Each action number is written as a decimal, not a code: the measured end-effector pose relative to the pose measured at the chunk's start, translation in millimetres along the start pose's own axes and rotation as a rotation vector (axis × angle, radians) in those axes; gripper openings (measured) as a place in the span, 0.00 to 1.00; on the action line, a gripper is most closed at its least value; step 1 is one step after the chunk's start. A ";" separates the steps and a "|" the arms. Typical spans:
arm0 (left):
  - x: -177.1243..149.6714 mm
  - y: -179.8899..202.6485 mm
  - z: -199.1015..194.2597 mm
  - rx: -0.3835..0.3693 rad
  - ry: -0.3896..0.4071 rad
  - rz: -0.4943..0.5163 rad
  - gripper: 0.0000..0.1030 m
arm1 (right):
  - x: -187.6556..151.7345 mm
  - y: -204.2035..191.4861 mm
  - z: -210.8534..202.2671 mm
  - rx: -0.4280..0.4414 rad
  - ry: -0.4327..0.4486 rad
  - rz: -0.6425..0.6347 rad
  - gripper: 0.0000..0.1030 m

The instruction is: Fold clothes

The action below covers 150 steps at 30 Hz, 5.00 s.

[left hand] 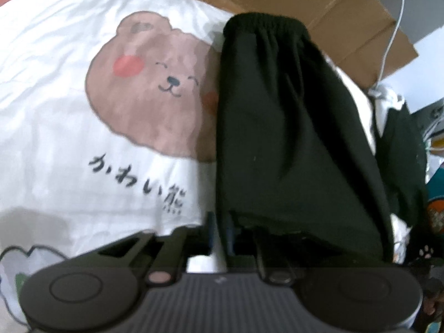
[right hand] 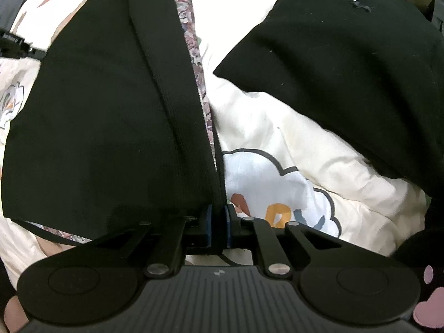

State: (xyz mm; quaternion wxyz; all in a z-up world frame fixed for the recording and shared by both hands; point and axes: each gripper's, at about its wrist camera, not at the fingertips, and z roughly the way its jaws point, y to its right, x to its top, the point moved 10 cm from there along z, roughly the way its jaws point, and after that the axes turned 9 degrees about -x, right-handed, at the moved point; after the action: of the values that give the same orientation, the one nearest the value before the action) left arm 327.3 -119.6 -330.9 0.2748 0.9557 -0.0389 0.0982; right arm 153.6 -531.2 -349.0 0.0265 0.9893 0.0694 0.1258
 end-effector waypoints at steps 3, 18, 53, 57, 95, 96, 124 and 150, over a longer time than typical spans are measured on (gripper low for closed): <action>-16.1 1.9 2.0 -0.031 -0.044 0.004 0.34 | -0.1 2.6 -2.0 0.009 -0.003 0.017 0.19; -51.4 6.0 12.9 -0.023 -0.148 0.020 0.02 | -5.1 -5.7 13.7 0.022 -0.019 0.007 0.23; -67.1 7.6 14.0 0.066 -0.129 0.093 0.02 | -18.1 6.8 6.9 0.081 -0.030 0.013 0.10; -68.3 2.0 10.3 0.090 -0.143 0.046 0.05 | -17.8 5.7 7.7 0.075 -0.035 0.012 0.11; -190.4 45.5 25.2 -0.136 -0.334 -0.175 0.36 | -8.8 10.8 -6.7 0.150 -0.015 0.115 0.30; -191.6 45.4 26.0 -0.139 -0.335 -0.178 0.36 | -9.7 10.7 -5.8 0.151 -0.019 0.114 0.30; -194.6 56.6 57.8 -0.220 -0.306 -0.241 0.38 | 3.2 20.0 26.7 0.168 -0.118 0.288 0.40; -179.0 74.2 22.7 -0.227 -0.197 -0.180 0.06 | 2.9 8.5 -10.6 0.256 -0.005 0.271 0.08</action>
State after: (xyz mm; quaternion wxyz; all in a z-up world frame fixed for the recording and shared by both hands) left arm 146.6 -190.8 -348.8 0.3836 0.9231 0.0094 -0.0262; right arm 154.8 -538.8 -337.4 -0.1165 0.9852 -0.0494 0.1159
